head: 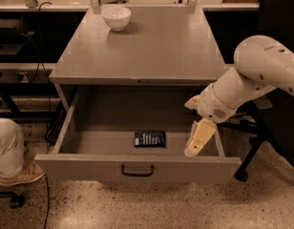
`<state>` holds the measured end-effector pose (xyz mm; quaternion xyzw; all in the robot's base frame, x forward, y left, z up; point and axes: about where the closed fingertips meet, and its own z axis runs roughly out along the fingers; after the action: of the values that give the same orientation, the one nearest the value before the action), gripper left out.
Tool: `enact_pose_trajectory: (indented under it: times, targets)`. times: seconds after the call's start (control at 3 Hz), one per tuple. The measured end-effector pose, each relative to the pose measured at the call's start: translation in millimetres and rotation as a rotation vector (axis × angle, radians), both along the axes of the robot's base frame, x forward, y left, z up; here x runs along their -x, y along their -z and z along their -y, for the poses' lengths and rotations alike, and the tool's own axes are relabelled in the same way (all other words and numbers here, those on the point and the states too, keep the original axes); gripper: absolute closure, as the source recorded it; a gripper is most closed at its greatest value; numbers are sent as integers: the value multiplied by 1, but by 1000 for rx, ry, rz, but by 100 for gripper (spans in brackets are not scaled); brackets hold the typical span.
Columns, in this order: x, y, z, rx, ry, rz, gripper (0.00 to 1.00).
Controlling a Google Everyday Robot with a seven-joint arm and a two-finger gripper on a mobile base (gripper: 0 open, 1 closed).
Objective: Pick rxbar blueberry from top drawer and place on counter
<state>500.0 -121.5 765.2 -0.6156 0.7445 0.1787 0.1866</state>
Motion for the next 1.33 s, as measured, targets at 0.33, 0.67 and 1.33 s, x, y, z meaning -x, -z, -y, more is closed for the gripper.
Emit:
enact_pose_trajectory:
  times: [0.33,0.67,1.33]
  targets:
    - [-36,25,5,-60,49,52,0]
    - [-79,51,10,-122,103,122,0]
    - [-115,85,-2,-106,122,170,0]
